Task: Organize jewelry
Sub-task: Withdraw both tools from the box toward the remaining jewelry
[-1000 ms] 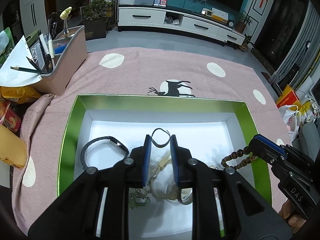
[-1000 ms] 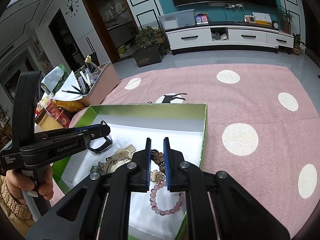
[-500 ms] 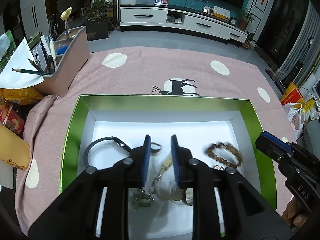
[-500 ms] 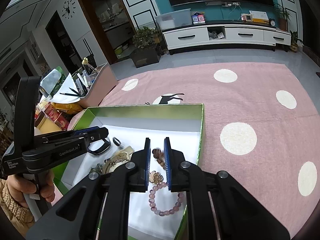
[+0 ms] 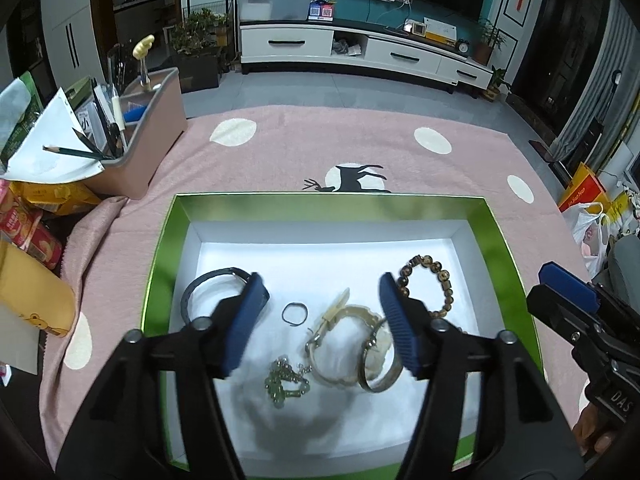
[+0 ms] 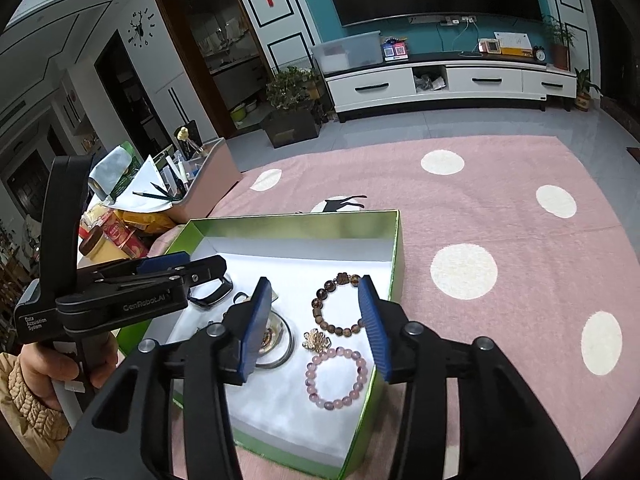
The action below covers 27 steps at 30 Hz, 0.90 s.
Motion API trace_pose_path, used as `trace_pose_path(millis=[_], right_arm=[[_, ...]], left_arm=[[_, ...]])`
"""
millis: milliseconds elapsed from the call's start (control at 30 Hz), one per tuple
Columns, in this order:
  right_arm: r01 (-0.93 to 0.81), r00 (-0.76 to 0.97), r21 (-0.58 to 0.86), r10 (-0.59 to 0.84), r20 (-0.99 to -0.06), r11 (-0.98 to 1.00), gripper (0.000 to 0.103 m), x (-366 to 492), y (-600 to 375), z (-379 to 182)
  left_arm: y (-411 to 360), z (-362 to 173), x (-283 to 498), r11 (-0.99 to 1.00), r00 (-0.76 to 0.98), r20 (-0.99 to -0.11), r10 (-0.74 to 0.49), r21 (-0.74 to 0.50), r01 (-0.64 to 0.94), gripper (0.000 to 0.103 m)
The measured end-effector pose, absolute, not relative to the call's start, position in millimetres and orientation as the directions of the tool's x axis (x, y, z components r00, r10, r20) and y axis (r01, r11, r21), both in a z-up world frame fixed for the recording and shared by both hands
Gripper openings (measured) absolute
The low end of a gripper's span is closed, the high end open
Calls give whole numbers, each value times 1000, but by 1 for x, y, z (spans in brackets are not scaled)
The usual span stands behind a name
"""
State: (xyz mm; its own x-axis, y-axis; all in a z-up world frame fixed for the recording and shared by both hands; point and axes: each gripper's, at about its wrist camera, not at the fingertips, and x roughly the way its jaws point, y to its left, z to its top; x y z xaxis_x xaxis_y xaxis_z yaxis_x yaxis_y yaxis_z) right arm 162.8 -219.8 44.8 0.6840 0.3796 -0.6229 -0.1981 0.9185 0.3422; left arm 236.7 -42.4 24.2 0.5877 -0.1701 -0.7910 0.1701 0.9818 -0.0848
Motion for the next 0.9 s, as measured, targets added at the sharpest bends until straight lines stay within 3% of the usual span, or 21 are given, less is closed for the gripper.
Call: trace_pose_path(millis=[267, 400, 900], right_arm=[[-176, 699, 321, 347, -625, 931, 68, 139, -223, 54], [-164, 705, 303, 327, -629, 939, 75, 122, -221, 56], [-173, 688, 316, 344, -639, 933, 86, 62, -208, 47]], left_arm=[[-44, 35, 203, 979, 607, -779, -158, -45, 197, 92], [-38, 37, 184, 977, 607, -777, -168, -50, 206, 98], [7, 35, 105, 976, 629, -751, -201, -100, 194, 101]])
